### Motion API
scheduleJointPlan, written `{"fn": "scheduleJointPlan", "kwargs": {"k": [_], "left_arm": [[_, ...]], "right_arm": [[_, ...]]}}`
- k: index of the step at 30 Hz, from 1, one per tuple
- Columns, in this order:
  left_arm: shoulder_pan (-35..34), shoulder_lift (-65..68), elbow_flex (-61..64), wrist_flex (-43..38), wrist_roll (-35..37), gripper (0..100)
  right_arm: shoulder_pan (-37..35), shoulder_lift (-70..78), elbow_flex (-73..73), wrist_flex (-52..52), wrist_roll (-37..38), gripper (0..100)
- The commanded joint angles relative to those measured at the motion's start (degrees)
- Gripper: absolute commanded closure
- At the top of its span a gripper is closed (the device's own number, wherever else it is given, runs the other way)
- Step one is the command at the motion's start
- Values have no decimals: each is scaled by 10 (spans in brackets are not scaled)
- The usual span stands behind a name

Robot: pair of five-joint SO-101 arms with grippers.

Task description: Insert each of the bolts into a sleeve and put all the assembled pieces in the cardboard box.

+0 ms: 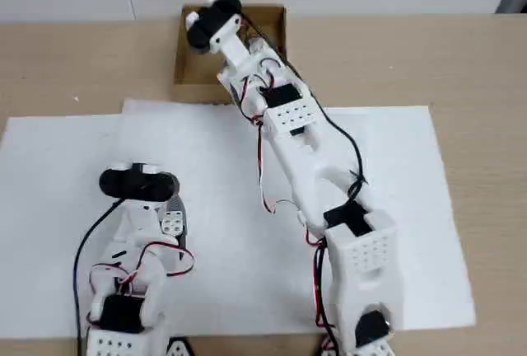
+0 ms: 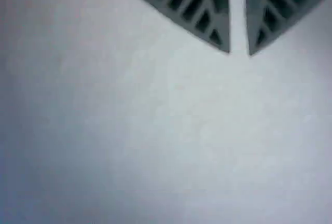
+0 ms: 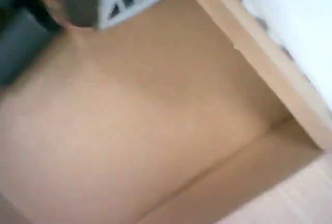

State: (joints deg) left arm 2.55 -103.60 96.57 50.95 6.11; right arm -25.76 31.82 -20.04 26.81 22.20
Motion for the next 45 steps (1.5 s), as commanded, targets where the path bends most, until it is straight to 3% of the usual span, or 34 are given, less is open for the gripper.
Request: {"fn": "scheduleJointPlan", "kwargs": {"k": [1,7,11,21,28,39,45], "left_arm": [[-2,-5,-3,2,-2,994],[-2,-5,-3,1,-2,994],[-2,-5,-3,-1,-2,994],[-3,-5,-3,-1,-3,994],[-3,-5,-3,-1,-3,994],[-3,-5,-3,-1,-3,994],[-3,-5,-3,-1,-3,994]], "right_arm": [[-1,-11,-36,-11,5,862],[0,-13,-59,-2,5,907],[-2,-42,-85,65,5,998],[11,-171,-89,187,4,997],[31,-284,-89,336,-4,997],[76,-418,-89,528,-156,997],[97,-488,-89,643,-201,997]]}}
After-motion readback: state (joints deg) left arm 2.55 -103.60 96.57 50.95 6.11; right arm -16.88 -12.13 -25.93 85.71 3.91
